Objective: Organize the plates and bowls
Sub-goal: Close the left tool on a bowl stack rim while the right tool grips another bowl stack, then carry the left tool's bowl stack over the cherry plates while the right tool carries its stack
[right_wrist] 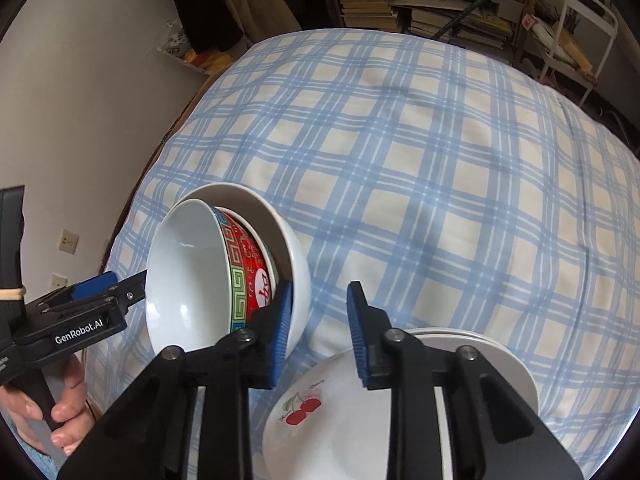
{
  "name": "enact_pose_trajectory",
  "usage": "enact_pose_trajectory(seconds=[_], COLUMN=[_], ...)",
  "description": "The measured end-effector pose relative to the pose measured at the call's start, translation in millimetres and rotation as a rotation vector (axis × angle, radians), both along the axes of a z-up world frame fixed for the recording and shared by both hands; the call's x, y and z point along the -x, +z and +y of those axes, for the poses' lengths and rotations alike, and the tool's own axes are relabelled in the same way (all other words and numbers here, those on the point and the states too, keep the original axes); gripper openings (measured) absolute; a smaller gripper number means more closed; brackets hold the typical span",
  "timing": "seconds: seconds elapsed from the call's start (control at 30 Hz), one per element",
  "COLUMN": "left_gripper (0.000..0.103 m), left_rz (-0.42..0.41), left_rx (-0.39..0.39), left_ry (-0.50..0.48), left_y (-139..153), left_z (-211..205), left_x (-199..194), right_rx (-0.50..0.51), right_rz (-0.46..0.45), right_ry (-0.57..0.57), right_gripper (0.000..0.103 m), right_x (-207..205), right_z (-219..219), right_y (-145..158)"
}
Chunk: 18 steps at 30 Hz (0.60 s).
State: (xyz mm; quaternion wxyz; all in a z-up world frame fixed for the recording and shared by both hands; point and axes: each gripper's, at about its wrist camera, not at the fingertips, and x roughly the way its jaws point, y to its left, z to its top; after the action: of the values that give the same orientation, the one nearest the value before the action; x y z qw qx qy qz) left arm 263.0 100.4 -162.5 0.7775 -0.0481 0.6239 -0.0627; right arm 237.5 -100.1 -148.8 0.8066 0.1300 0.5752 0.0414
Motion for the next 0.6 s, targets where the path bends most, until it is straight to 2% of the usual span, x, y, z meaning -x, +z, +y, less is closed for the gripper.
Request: enact_pose_trajectory(seconds=[0.07,0.17,0.27,0.4,0.5,0.6], left_gripper=[0.034,0.023,0.018,0.015,0.015,0.015], left_rz=[-0.009,-0.015,-0.011,-0.010,0.022,0.092], left_rx=[-0.008,-0.011,-0.003,0.007,0.083,0.207], left_ry=[-0.012,0.014,0.063,0.073,0.071,0.097], left_y=[2,3,3,0,-6,-19], left_z=[-8,-14,-17,-18,-8,5], left_x=[2,5,6,3,-1,-5], right_rx=[-0.004,-0.003,-0.008,0.024,0.009,-0.037], right_rz=[0.005,0.007,0.005,0.013,0.037,0.059], right_ry=[0.007,-0.010,-0.044,-0.042,-0.052,-0.081], right_gripper=[0.016,0.013,0.011,0.009,0.010,0.010], right_x=[-1,-1,-2,-6,-7,-5], right_z=[4,6,8,13,10,2], right_y=[1,1,0,1,0,-7])
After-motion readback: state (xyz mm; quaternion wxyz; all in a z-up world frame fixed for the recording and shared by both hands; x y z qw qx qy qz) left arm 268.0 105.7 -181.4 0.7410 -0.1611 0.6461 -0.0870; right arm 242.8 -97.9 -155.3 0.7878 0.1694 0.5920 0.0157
